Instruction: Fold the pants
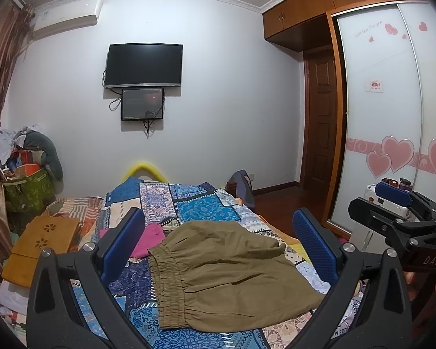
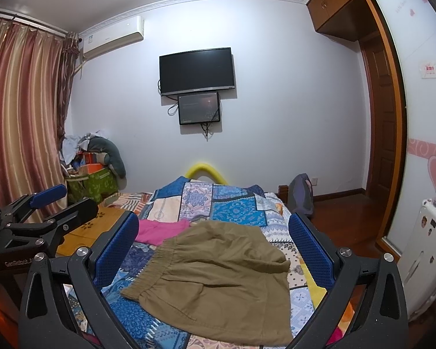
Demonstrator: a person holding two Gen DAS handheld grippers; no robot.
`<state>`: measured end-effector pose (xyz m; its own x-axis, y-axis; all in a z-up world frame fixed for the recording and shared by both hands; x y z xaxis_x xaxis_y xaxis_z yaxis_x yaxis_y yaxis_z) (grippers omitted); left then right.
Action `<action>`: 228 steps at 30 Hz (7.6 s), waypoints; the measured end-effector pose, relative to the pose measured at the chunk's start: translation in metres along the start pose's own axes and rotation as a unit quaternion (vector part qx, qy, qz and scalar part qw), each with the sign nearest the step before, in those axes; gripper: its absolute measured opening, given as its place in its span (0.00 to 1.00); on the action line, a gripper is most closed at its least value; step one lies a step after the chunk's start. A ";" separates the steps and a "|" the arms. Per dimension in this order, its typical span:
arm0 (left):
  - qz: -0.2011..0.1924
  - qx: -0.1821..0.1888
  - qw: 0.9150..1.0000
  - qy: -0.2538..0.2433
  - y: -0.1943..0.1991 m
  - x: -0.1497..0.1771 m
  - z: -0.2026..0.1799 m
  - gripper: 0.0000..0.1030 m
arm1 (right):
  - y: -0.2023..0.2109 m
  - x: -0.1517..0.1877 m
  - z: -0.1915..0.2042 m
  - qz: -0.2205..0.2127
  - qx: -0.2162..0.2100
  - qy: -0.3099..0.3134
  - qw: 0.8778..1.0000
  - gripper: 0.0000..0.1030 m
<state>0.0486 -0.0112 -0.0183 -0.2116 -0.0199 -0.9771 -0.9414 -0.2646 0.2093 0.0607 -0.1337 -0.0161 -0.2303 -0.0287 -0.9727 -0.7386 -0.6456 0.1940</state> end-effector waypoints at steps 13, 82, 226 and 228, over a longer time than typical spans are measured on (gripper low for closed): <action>0.010 -0.001 1.000 0.000 -0.008 0.003 -0.001 1.00 | -0.003 0.001 -0.004 0.004 0.001 -0.003 1.000 1.00; 0.355 -0.066 0.921 -0.145 -0.333 0.168 0.046 0.65 | -0.182 0.138 -0.208 0.361 -0.001 -0.090 0.928 0.39; 0.338 -0.013 0.936 -0.100 -0.203 0.170 0.074 0.49 | -0.143 0.142 -0.143 0.283 -0.053 -0.084 0.954 0.11; 0.345 -0.013 0.933 -0.105 -0.199 0.176 0.074 0.49 | -0.138 0.153 -0.142 0.292 -0.050 -0.087 0.951 0.12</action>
<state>0.1789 0.1090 -0.2294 -0.8134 -0.0058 -0.5817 -0.5570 -0.2810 0.7816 0.2179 -0.1572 -0.2096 -0.6907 -0.2835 -0.6653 -0.3901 -0.6286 0.6728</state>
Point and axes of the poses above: each gripper's, at about its wrist camera, not at the fingertips, and y roughly against the way its jaws point, z to its left, x to its underside, the point moved 3 cm from there along -y, roughly the way its jaws point, and after that the axes turned 15 degrees about -x, right-handed, at the moved point
